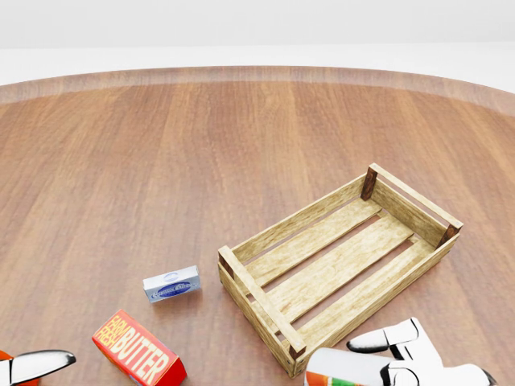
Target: Pick up the tomato sauce, and put it in the wooden tray.
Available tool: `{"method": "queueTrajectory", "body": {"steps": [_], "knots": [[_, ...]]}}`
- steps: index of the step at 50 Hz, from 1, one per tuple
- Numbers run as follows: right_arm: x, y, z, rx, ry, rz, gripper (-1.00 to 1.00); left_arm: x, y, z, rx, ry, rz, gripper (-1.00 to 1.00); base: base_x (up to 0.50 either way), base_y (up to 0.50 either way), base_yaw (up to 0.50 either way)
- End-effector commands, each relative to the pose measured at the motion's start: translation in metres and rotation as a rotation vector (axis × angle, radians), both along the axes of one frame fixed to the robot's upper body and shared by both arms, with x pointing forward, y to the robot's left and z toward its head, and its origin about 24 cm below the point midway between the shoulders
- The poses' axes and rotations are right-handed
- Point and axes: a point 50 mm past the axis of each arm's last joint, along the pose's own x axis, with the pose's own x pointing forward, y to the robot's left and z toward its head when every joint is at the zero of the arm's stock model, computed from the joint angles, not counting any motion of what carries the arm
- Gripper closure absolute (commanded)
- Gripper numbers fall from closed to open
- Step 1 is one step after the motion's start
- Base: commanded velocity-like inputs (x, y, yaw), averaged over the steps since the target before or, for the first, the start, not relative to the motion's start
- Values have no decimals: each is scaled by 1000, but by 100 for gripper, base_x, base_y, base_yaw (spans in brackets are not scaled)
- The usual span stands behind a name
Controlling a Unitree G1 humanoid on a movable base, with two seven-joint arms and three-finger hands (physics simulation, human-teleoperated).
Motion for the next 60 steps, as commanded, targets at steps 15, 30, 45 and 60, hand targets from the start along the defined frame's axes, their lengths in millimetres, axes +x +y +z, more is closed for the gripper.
{"method": "queueTrajectory", "body": {"steps": [15, 30, 45, 60], "knots": [[21, -6, 18, 21, -80, -32, 100, 4, -2, -3, -2, 16, -8, -100, 0, 0, 0], [36, -5, 28, 12, -129, -43, 100, 3, 1, -3, -6, 11, 0, -100, 0, 0, 0], [42, -5, 46, -25, -233, -60, 100, 1, 2, 0, -4, 0, 2, -100, 0, 0, 0], [63, -1, 59, -66, -318, -58, 100, 2, 2, -1, -4, 2, 3, -100, 0, 0, 0]]}}
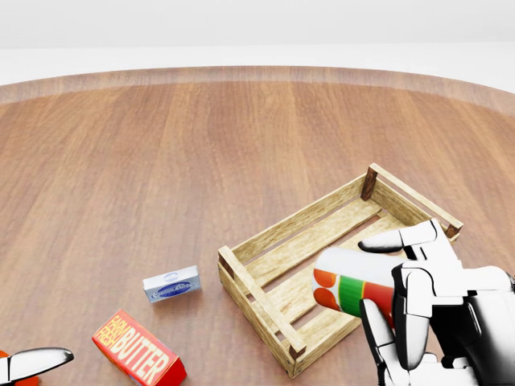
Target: Pick up the tomato sauce, and put it in the wooden tray.
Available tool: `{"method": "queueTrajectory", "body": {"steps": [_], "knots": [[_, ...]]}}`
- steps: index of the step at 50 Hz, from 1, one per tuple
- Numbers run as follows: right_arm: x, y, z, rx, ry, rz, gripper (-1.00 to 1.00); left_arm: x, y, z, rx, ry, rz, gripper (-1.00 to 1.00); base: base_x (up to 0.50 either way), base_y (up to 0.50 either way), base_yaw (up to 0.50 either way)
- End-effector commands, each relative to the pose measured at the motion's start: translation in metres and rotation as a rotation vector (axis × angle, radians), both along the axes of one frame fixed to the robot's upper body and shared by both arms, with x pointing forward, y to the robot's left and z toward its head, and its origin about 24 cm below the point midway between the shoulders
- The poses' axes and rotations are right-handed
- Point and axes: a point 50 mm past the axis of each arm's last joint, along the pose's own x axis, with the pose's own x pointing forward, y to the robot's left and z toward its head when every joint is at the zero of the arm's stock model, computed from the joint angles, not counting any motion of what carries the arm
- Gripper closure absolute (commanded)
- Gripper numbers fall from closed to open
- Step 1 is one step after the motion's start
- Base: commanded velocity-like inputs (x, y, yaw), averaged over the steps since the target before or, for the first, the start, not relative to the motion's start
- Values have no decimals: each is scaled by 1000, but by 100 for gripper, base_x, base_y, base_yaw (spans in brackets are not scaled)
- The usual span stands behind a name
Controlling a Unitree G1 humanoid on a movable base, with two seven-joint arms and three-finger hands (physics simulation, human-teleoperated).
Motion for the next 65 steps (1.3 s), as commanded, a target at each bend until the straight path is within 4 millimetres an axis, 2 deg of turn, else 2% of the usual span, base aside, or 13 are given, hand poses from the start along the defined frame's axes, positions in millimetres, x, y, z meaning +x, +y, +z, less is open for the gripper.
{"method": "queueTrajectory", "body": {"steps": [1, 20, 65], "knots": [[15, 3, 10, -33, -65, -14, 100, 0, 0, 0, 1, -1, 1, -100, 0, 0, 0], [35, 10, 6, -49, -50, -5, 100, 0, 1, 0, 0, -2, 4, -100, 0, 0, 0], [78, 25, -32, -191, 112, -64, 100, -2, 2, 1, 1, -6, 8, -100, 0, 0, 0]]}}
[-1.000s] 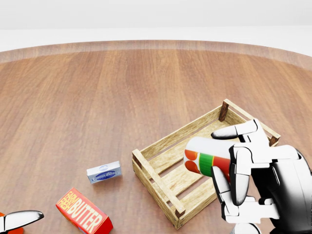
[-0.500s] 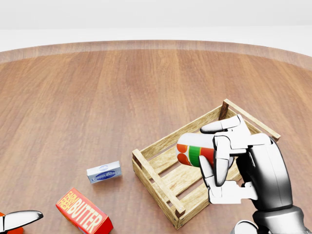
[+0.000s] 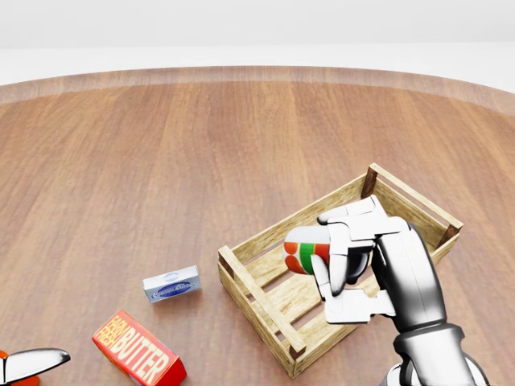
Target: Pick up the tomato sauce, and put it in the wooden tray.
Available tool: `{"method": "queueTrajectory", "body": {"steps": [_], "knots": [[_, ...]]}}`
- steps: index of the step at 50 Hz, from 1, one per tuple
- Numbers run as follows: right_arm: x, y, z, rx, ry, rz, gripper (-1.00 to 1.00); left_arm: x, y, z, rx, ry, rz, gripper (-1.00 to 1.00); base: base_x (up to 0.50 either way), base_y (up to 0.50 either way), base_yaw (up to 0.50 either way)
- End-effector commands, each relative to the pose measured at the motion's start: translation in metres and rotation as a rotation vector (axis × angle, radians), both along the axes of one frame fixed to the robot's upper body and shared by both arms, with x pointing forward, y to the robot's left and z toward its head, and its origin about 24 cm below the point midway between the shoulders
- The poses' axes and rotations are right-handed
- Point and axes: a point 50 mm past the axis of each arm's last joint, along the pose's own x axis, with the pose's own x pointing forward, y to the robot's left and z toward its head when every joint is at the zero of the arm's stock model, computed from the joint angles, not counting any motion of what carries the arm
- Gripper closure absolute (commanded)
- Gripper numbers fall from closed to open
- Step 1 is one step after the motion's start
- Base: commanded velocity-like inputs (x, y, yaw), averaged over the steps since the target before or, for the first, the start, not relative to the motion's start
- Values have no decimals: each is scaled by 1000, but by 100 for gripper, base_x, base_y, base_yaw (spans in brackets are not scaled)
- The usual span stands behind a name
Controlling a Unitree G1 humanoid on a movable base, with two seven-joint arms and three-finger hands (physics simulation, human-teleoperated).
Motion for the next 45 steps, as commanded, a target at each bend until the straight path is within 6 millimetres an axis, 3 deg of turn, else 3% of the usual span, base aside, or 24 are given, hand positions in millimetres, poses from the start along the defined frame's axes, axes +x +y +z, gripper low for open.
{"method": "queueTrajectory", "body": {"steps": [1, 12, 19, 45], "knots": [[12, 3, -5, -58, 17, -32, 100, 0, 0, 0, 1, 0, 1, -100, 0, 0, 0], [25, 4, -10, -102, 38, -48, 100, 0, 0, 0, 2, 0, 0, -100, 0, 0, 0], [43, 1, -28, -120, 123, -78, 100, 0, 0, 0, 1, 0, -1, -100, 0, 0, 0], [65, 2, -43, -217, 189, -125, 100, 0, 1, 1, 0, -5, 2, -100, 0, 0, 0]]}}
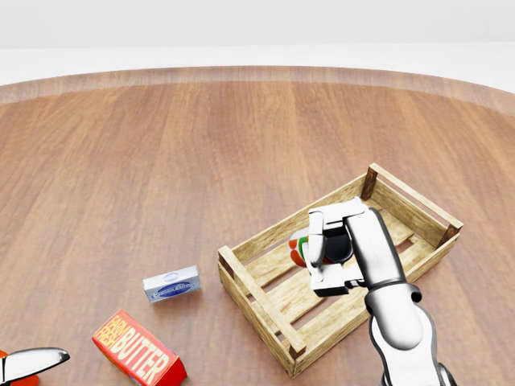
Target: Pick up the tomato sauce, and put it in the wooden tray.
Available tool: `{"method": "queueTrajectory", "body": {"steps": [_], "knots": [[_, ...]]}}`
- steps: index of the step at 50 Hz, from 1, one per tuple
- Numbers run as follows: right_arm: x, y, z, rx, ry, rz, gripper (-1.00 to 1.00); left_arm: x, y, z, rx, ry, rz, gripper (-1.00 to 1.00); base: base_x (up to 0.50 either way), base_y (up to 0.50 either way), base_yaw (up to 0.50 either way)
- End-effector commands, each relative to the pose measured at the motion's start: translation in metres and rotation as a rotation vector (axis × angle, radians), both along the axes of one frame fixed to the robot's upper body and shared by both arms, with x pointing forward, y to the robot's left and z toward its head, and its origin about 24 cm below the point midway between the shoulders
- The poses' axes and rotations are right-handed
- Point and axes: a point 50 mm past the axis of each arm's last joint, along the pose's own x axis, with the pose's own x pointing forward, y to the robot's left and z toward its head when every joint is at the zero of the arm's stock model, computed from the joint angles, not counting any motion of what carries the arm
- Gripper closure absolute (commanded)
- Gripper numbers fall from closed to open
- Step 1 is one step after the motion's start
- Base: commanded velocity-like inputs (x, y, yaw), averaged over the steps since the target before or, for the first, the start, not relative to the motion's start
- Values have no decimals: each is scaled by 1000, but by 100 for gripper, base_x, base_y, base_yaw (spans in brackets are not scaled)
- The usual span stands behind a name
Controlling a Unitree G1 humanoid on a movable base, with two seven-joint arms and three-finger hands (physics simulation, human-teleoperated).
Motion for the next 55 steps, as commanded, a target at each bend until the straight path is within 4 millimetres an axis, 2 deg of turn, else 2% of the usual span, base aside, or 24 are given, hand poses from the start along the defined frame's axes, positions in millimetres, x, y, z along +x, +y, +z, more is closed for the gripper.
{"method": "queueTrajectory", "body": {"steps": [1, 11, 35, 55], "knots": [[10, 0, -3, -53, 13, -28, 100, 0, 0, 0, -1, -1, 1, -100, 0, 0, 0], [22, 0, -14, -89, 53, -50, 100, -1, 2, 1, -3, -6, 5, -100, 0, 0, 0], [54, 6, -22, -227, 93, -66, 100, 0, 3, -1, -5, 1, 6, -100, 0, 0, 0], [67, 0, -38, -334, 137, -108, 100, 0, 3, -1, -6, 1, 6, -100, 0, 0, 0]]}}
